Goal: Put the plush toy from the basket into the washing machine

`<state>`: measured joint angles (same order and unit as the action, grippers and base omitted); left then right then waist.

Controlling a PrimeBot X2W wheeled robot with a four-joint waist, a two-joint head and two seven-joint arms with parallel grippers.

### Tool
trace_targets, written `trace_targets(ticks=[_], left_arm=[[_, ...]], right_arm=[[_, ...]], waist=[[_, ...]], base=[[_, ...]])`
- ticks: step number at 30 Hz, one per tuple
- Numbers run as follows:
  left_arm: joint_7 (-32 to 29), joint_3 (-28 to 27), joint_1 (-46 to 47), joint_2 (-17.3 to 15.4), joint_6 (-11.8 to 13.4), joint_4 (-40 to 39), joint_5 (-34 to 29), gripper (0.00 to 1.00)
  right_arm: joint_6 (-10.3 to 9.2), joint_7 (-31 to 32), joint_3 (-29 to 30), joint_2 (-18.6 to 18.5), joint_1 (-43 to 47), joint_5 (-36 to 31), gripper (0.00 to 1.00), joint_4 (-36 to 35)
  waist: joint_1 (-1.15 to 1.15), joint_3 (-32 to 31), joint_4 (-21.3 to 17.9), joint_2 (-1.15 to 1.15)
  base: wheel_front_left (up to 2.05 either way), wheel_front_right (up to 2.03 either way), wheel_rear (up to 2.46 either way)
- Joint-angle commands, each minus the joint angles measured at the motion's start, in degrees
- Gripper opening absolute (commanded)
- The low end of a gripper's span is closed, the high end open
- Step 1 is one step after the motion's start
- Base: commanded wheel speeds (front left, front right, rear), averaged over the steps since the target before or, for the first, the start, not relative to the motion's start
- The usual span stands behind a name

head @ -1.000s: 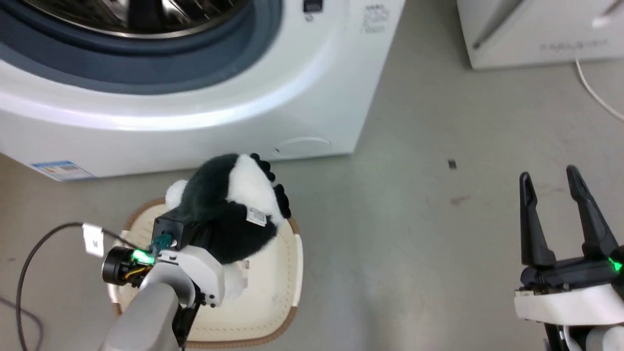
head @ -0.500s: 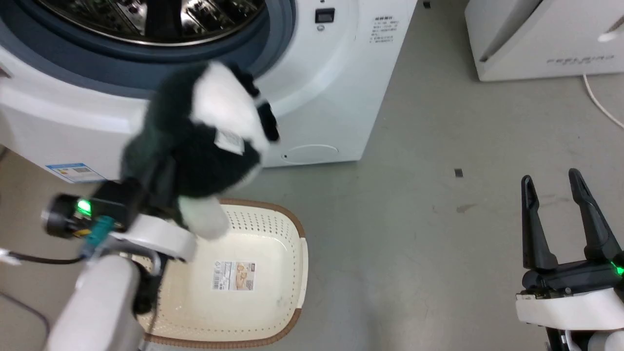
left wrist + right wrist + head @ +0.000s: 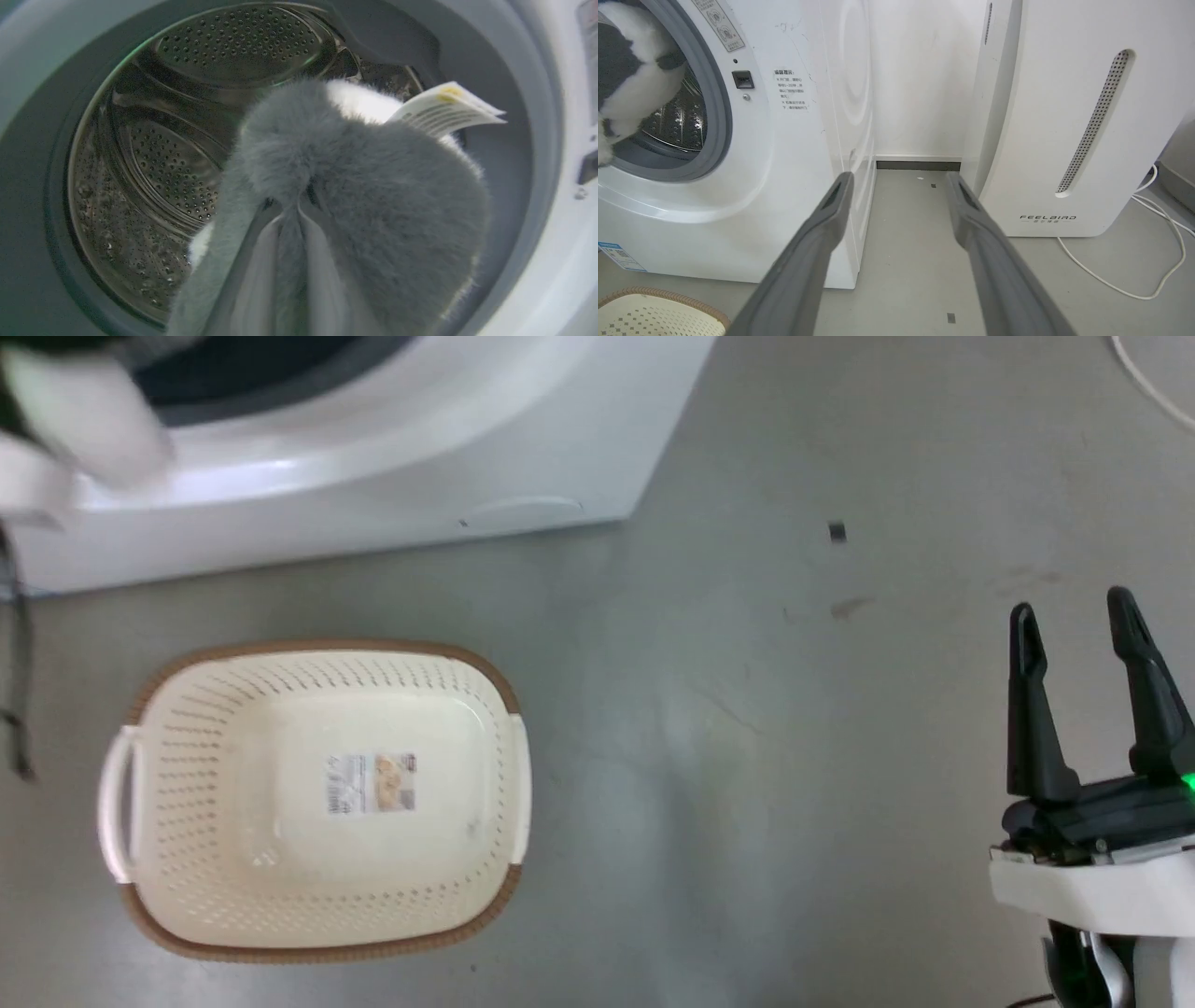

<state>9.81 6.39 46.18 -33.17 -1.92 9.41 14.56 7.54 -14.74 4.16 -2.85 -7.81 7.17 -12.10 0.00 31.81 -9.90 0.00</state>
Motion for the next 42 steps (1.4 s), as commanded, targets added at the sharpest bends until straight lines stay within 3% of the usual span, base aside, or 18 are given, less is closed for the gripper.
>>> trace_targets(ticks=[1, 9, 18, 25, 34, 35, 36, 37, 42], left_arm=[[-0.78, -0.33, 4.31, -1.70, -0.63, 0.71, -0.81, 0.00], [-5.36, 3.18, 24.27, -8.76, -3.80, 10.13, -5.84, 0.00], [-8.78, 11.59, 40.18, -10.65, -5.39, 24.61, -9.58, 0.00], [-15.86, 21.71, 44.31, -10.14, -5.55, 33.17, -2.70, 0.00], [-18.23, 33.09, 45.63, -13.17, -5.56, 34.22, 8.43, 0.00], [-17.63, 33.70, 45.80, -13.39, -5.56, 34.45, 8.89, 0.18], [-16.71, 34.12, 45.93, -13.54, -5.56, 34.79, 9.10, 0.80], [-15.82, 34.42, 45.88, -13.48, -5.56, 35.34, 9.30, 1.00], [-10.27, 34.68, 43.17, -11.22, -5.22, 38.98, 11.07, 1.00]], right_arm=[[-0.05, -0.26, -0.52, -0.03, -1.23, 0.56, 1.00, -0.59], [-0.05, -0.26, -2.72, -0.03, -3.75, 2.81, 1.00, -1.64], [-0.05, -0.26, -4.50, -0.03, -4.80, 4.68, 1.00, -2.18], [-0.05, -0.26, -5.11, -0.03, -5.53, 5.48, 1.00, -2.60], [-0.05, -0.26, -4.82, -0.03, -6.40, 5.53, 1.00, -2.27], [-0.05, -0.26, -4.75, -0.03, -6.54, 5.43, 1.00, -2.22], [-0.05, -0.26, -4.66, -0.03, -6.68, 5.33, 1.00, -2.16], [-0.05, -0.26, -4.50, -0.03, -6.78, 5.22, 1.00, -2.08], [-0.05, -0.26, -3.17, -0.03, -6.81, 4.03, 1.00, -1.30]], waist=[[0.00, 5.27, -3.05, 0.00], [0.00, 13.68, -6.95, 0.00], [0.00, 18.94, -9.62, 0.00], [0.00, 21.12, -10.14, 0.00], [0.00, 21.35, -9.34, 0.00], [0.00, 21.10, -9.17, 0.00], [0.00, 20.77, -9.01, 0.00], [0.00, 20.31, -8.80, 0.00], [0.00, 15.95, -7.12, 0.00]], base=[[0.00, 0.00, 0.00], [0.00, 0.00, 0.00], [0.00, 0.00, 0.00], [0.00, 0.00, 0.00], [0.00, 0.00, 0.00], [0.00, 0.00, 0.00], [0.00, 0.00, 0.00], [0.00, 0.00, 0.00], [0.00, 0.00, 0.00]])
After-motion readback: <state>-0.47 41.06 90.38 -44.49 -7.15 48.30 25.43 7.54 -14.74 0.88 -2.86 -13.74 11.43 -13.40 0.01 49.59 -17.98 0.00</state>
